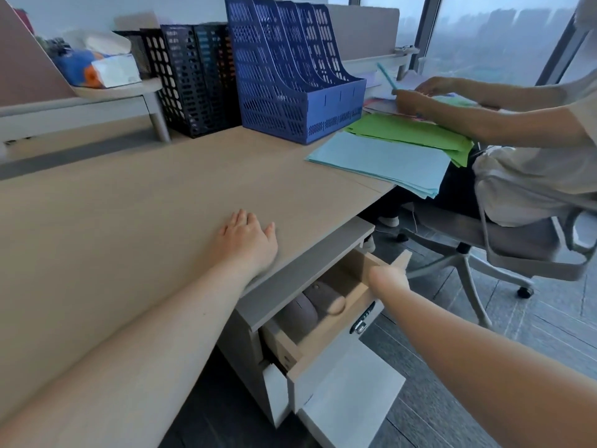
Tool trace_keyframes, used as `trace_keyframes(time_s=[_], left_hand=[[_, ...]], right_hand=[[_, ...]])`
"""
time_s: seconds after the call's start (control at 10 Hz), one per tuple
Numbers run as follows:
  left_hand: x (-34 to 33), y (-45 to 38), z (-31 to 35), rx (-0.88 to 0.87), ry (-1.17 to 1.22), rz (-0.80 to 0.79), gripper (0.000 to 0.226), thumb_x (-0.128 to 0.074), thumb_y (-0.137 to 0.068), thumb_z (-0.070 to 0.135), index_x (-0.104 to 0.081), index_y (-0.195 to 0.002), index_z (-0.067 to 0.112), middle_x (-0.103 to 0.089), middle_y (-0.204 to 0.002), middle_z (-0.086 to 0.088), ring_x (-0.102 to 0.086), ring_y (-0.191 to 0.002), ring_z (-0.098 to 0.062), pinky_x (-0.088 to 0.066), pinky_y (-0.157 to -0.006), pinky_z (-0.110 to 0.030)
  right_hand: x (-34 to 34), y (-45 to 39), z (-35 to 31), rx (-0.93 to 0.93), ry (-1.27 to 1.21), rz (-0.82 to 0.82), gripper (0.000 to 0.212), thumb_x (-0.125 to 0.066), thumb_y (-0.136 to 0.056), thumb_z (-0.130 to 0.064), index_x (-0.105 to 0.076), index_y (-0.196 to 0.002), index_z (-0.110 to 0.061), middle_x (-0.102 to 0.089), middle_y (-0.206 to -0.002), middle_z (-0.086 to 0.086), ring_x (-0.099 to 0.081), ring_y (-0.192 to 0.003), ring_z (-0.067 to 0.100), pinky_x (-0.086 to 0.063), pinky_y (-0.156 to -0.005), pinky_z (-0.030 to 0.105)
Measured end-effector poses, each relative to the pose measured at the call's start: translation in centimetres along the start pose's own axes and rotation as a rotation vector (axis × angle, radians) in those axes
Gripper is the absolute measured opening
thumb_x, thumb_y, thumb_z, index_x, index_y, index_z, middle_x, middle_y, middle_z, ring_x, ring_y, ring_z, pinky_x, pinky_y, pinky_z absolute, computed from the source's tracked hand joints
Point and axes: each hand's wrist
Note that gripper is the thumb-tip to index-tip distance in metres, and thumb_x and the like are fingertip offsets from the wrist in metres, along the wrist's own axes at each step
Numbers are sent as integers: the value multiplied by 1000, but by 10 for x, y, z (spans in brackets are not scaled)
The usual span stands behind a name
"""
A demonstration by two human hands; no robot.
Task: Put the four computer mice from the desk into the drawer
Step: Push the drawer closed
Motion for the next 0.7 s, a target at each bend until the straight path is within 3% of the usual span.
trace_keyframes(time_s=[0.1,0.2,0.3,0.4,0.5,0.7], left_hand=[[2,-11,-8,8,-6,13,63,-20,-102,41,-16,-154,4,-10,-164,-10,-7,-151,-21,-7,-121,-36],[1,-22,-13,9,-8,24,64,-21,-102,42,-16,-153,5,-10,-164,-9,-8,-151,-20,-7,-122,-36],[0,-28,-14,5,-12,30,65,-22,-101,43,-16,-153,5,-11,-164,-9,-8,-151,-20,-7,-122,-36],[1,-28,-14,4,-24,37,65,-22,-101,44,-16,-154,6,-10,-164,-8,-8,-151,-20,-7,-121,-36],[0,-29,-13,0,-31,44,66,-23,-101,44,-16,-154,6,-10,-164,-7,-8,-151,-19,-7,-121,-36],[-2,-31,-13,-4,-49,47,67,-22,-100,44,-15,-154,5,-10,-164,-8,-8,-151,-20,-7,-122,-36]], right_hand=[[-5,0,-14,107,329,-91,31,-38,-97,-6,-55,-122,2,-51,-84,8,-40,-90,21,-36,-58,18],[-13,2,-23,112,479,-87,30,-42,-96,0,-58,-121,0,-60,-107,10,-55,-94,23,-47,-83,25],[-19,-6,-27,127,425,-55,27,-43,-95,3,-58,-117,-6,-63,-98,10,-62,-92,24,-49,-83,25],[-33,-19,-16,97,-68,-80,11,-41,-97,-9,-49,-100,-16,-37,-66,-2,-41,-61,13,-42,-54,20],[-46,-28,-6,168,-50,-67,16,-35,-94,-11,-48,-85,-15,-43,-68,-4,-37,-56,9,-33,-52,23],[-60,-33,0,268,197,-83,28,-30,-86,-2,-35,-105,-22,-39,-68,3,-34,-57,19,-27,-48,27]])
Point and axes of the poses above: each hand's wrist, its own y-axis away from the middle knuckle, its own x-axis out of the back of the hand, z = x × y
